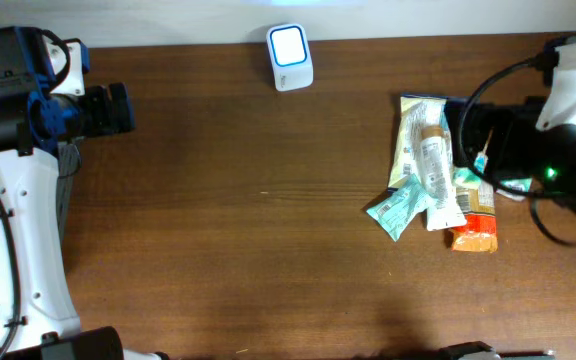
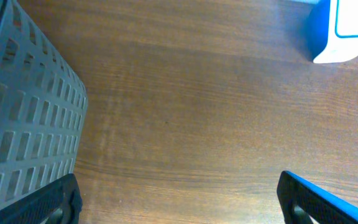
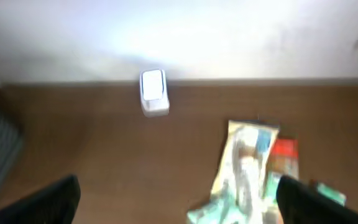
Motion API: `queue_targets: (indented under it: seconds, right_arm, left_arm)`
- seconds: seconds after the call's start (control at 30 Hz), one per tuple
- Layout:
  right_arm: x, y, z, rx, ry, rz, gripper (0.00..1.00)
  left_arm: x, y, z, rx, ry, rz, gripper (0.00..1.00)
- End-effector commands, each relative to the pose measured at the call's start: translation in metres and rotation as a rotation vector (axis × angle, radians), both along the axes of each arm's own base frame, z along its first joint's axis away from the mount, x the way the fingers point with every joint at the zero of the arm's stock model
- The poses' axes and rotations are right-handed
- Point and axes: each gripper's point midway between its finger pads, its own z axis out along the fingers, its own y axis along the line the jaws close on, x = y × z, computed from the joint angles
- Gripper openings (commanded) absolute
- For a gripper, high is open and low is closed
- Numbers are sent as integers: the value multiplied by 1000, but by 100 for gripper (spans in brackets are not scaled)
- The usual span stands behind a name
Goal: Scan the item barcode
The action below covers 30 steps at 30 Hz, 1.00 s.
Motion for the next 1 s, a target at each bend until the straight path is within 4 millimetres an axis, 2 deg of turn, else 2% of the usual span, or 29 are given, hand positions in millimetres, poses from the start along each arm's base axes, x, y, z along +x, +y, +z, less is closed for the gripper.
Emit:
queue_targets:
  seconds: [0.0, 0.1, 0.23, 0.3, 0.4, 0.47, 0.53, 0.73, 0.97]
  right_arm:
    - [-5, -9, -15, -108, -138, -4, 99]
    - [0, -16, -55, -98, -291, -36, 99]
    - [-13, -24, -122, -81, -461, -72, 99]
    - [-24, -24, -146, -68, -558, -67, 99]
    - [-48, -14, -152, -38, -749, -5, 99]
    - [-61, -11, -163, -31, -809, 12, 99]
    - [-61, -12, -175, -32, -808, 10, 99]
    - [-45, -11, -233, -39, -699, 14, 99]
    - [-38, -10, -279, -51, -540, 21, 99]
  left_arm:
    - [-1, 2, 4, -5, -12, 5, 99]
    - [-1, 2, 4, -5, -12, 6, 99]
    - [-1, 1, 4, -5, -12, 4, 99]
    - [-1, 1, 4, -5, -12, 5, 99]
    - [-1, 1, 4, -5, -12, 4, 99]
    - [-1, 1, 4, -5, -12, 4, 99]
    - [-1, 1, 4, -5, -12, 4, 99]
    - [-1, 2, 4, -5, -12, 5, 99]
    - [-1, 1, 4, -5, -12, 5, 99]
